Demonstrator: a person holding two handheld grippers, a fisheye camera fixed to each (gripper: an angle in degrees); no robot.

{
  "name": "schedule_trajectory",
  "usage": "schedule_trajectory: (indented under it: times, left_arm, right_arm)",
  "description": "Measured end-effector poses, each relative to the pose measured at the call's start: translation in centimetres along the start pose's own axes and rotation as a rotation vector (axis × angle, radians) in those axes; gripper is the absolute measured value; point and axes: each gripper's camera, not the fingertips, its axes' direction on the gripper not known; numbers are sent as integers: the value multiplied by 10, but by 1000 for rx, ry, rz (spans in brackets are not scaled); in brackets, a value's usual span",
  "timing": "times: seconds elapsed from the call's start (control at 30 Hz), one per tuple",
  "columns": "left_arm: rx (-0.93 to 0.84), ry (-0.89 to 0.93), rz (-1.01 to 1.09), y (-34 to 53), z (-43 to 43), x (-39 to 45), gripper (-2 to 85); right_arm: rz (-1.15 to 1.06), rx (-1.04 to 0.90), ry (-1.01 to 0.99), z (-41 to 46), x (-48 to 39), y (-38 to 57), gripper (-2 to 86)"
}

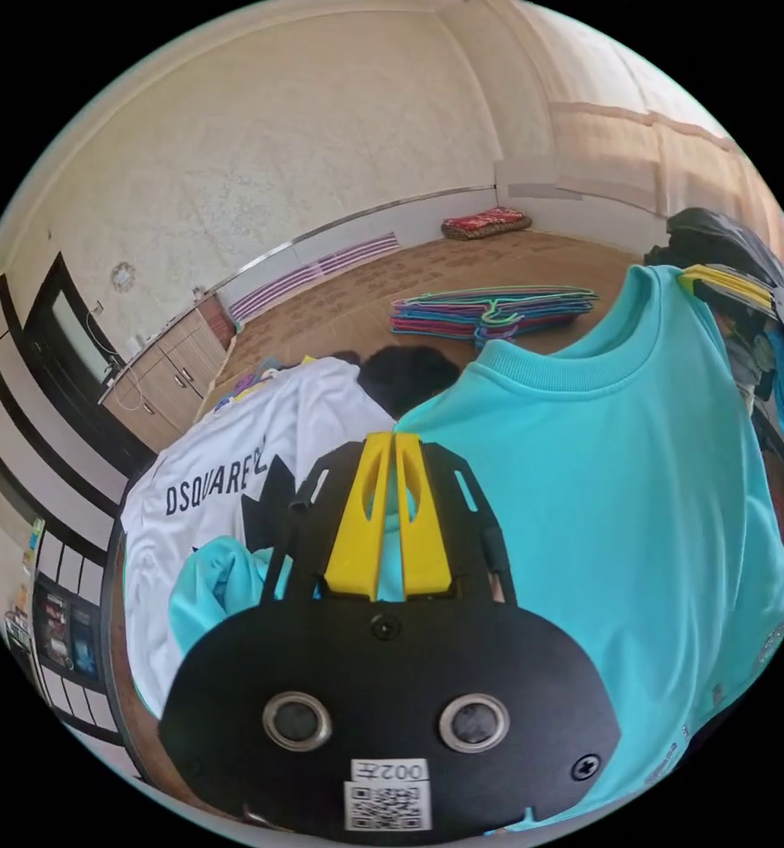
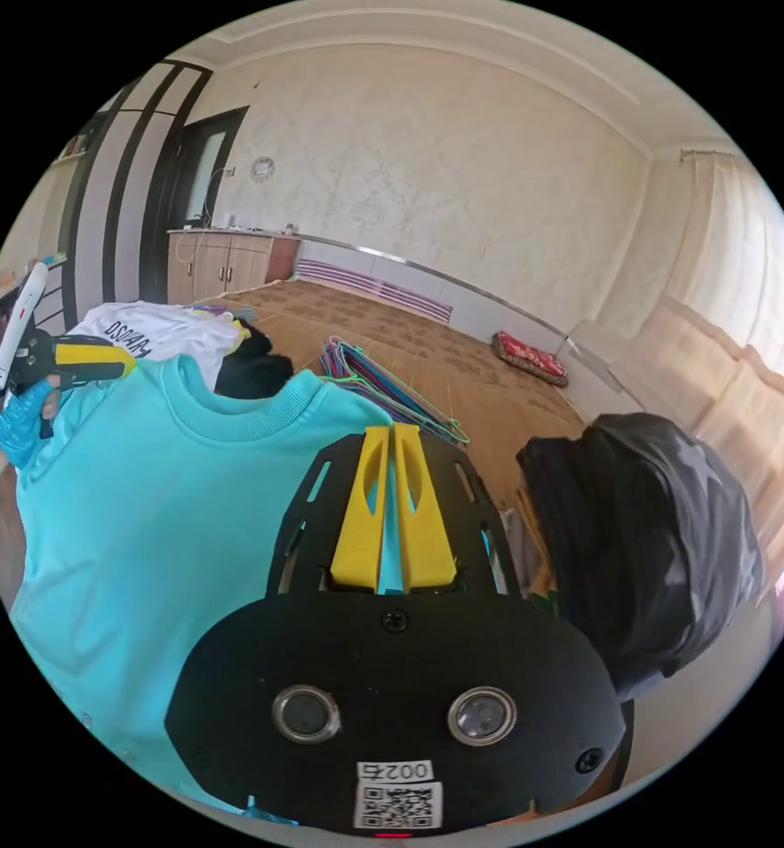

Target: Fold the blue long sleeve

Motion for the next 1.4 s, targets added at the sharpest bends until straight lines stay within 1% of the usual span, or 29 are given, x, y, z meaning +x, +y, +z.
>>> schedule_trajectory:
  times: [0.13,0.27,0.37,0.47,0.53,0.67,0.9,1.13,1.23,1.4]
  left_arm:
    - [-129,14,-17,-3,24,-9,-10]
    - [-243,36,3,3,55,-8,-10]
    - [-301,50,27,1,69,-5,-10]
    - [-347,65,40,-6,74,-5,-8]
    - [-354,82,41,-10,70,-7,-4]
    - [-330,92,39,-13,41,-13,11]
    - [-306,146,36,-5,-21,-9,15]
    - [-282,273,94,3,-86,47,20]
    - [-266,323,121,1,-111,78,20]
    - [-251,368,157,-13,-149,129,20]
  right_arm:
    - [-58,-132,-64,45,-10,1,-9]
    - [-98,-220,-96,80,-16,15,-7]
    - [-129,-310,-133,103,-16,26,0]
    - [-152,-390,-162,113,-7,36,27]
    - [-144,-388,-173,101,10,41,57]
    - [-151,-350,-178,61,38,59,66]
    - [-101,-340,-169,-33,94,133,75]
    - [82,-409,-138,-99,161,243,87]
    - [157,-420,-131,-112,190,290,90]
    - [240,-428,-167,-115,231,336,97]
